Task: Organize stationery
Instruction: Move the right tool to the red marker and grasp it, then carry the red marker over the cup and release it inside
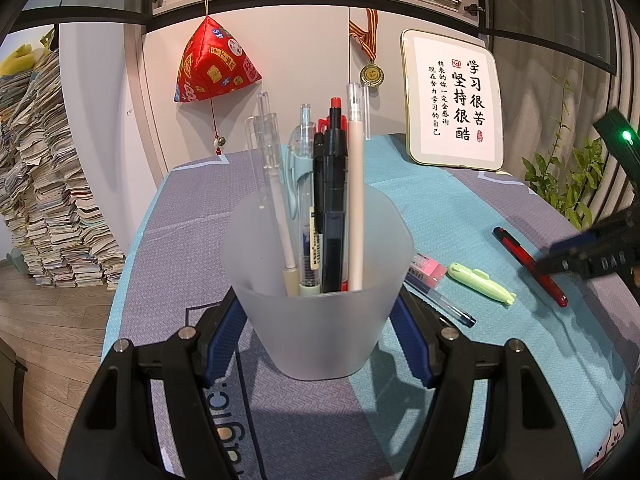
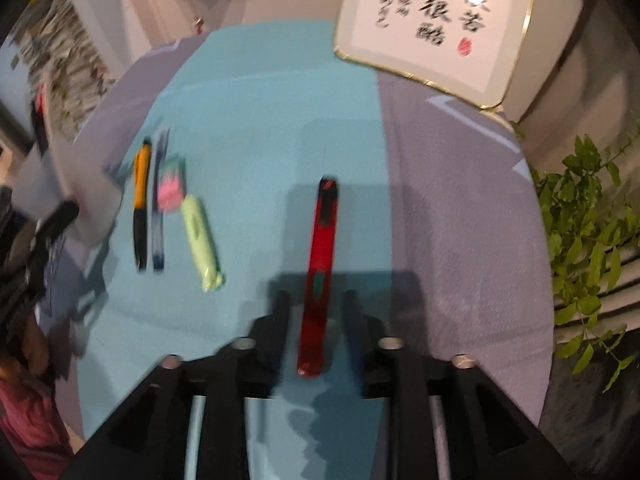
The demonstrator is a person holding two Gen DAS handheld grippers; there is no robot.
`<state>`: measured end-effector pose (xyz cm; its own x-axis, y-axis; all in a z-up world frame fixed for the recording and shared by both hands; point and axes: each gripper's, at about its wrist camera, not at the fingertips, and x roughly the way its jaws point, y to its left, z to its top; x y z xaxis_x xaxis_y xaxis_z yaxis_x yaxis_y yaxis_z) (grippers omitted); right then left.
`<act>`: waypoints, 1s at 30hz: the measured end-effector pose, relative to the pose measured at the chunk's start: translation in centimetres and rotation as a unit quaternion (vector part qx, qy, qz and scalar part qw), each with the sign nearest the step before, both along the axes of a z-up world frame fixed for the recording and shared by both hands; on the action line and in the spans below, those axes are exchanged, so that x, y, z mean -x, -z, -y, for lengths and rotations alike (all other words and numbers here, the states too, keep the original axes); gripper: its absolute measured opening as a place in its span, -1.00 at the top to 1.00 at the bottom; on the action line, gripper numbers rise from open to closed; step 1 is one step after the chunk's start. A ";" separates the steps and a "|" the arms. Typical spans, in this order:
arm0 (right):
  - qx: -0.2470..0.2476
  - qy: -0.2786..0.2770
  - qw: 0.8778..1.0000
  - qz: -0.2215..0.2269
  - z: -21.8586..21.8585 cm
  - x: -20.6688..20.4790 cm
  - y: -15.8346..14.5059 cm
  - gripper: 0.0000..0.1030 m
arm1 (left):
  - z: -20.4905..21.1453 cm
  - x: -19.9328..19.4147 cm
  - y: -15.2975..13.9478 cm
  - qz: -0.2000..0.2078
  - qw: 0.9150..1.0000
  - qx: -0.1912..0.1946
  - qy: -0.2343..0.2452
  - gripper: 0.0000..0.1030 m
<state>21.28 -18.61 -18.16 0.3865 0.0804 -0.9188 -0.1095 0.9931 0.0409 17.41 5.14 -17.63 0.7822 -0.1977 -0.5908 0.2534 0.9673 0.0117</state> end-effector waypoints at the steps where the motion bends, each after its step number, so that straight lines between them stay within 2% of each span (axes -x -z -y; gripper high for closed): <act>1: -0.002 0.004 1.000 0.005 0.0 -0.3 -0.1 0.18 | 0.0 0.0 0.0 0.000 1.000 0.000 0.000 -0.34; 11: 0.013 0.017 1.000 -0.002 -0.8 -4.4 0.9 0.18 | 0.0 0.0 0.0 0.000 1.000 0.000 0.000 -0.34; 18: 0.012 0.025 1.000 -0.015 -1.0 -5.7 1.6 0.18 | 0.0 0.0 0.0 0.000 1.000 0.000 0.000 -0.34; 19: 0.012 0.024 1.000 -0.013 -1.1 -5.7 1.5 0.21 | 0.0 0.0 0.0 0.000 1.000 0.000 0.000 -0.34; 20: 0.010 0.023 1.000 -0.012 -1.1 -5.7 1.5 0.44 | 0.0 0.0 0.0 0.000 1.000 0.000 0.000 -0.34; 22: 0.002 0.026 1.000 -0.013 -1.2 -5.6 1.2 0.72 | 0.0 0.0 0.0 0.000 1.000 0.000 0.000 -0.34; 30: -0.023 0.024 0.999 0.038 -1.2 -3.3 -2.7 0.72 | 0.0 0.0 0.0 0.000 1.000 0.000 0.000 -0.34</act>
<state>24.62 -17.43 -15.46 0.4594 0.1019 -0.8824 -0.0663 0.9946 0.0803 17.39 5.13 -17.65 0.7828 -0.1969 -0.5903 0.2530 0.9674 0.0128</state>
